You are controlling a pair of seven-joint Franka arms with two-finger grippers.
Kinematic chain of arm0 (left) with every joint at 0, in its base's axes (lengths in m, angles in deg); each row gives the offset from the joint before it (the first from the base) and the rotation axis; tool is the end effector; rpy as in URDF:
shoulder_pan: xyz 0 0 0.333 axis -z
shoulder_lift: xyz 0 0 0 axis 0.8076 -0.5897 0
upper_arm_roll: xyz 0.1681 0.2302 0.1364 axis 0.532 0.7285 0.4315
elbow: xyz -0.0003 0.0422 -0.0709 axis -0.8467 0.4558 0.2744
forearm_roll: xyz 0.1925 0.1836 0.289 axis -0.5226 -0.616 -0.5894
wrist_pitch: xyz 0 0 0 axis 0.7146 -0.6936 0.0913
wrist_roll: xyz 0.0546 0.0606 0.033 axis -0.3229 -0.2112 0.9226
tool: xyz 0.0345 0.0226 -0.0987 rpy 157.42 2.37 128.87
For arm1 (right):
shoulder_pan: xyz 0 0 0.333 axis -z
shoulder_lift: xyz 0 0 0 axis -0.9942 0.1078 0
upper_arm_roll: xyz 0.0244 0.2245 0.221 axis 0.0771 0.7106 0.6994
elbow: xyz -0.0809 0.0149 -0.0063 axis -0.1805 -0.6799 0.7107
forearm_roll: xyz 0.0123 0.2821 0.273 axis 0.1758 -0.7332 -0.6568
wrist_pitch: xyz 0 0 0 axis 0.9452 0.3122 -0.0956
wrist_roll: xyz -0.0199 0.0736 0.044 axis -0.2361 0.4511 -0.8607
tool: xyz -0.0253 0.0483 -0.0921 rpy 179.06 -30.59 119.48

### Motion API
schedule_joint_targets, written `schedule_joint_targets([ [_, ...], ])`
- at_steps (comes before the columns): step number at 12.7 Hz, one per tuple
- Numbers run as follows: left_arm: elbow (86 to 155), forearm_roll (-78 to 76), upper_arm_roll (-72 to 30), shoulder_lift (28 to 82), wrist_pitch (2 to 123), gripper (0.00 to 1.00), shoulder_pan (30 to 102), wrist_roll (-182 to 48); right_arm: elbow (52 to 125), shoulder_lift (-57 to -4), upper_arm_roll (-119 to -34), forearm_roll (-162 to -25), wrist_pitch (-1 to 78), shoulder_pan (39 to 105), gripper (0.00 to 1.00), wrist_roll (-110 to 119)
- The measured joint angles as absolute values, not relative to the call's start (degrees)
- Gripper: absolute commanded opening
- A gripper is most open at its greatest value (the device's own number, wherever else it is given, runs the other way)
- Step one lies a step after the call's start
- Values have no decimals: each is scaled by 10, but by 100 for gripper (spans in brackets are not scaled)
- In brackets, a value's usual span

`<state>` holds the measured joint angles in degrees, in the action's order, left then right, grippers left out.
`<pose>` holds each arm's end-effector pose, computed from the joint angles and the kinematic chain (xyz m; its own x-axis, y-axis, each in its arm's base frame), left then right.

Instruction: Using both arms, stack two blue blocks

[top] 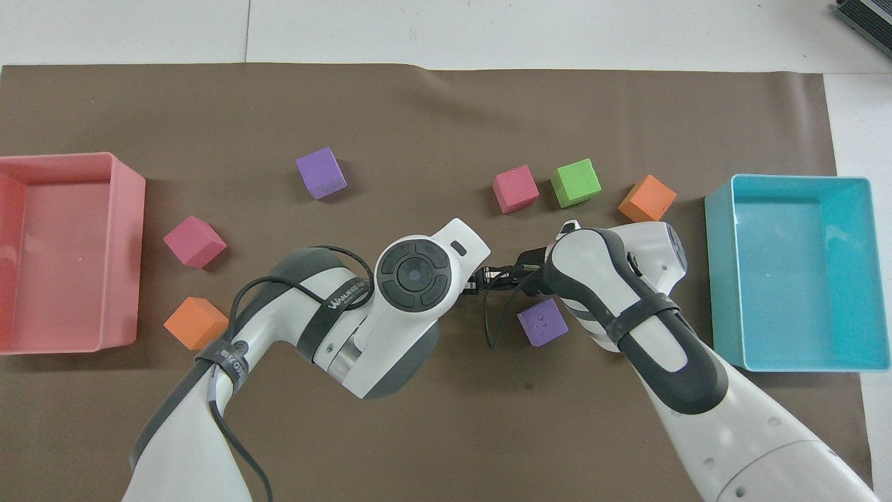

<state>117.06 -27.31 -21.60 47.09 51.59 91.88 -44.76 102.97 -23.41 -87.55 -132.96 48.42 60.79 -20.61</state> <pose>0.4746 -0.4215 0.3684 0.9955 -0.0778 0.0541 -0.0805 -0.9955 0.0496 0.5410 0.2225 0.2426 0.9969 0.0486 -0.0613 -0.0139 -0.6612 -0.7501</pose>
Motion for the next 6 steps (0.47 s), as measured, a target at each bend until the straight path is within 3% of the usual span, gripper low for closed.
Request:
schedule_joint_targets([
  [3, 1171, -273, -216, 471, 516, 74, 919, -448, 1030, -234, -875, -1330, 484, 608, 0, -206],
  [6, 1171, -273, -216, 471, 516, 93, 919, -449, 1030, -234, -875, -1330, 484, 608, 0, -206],
])
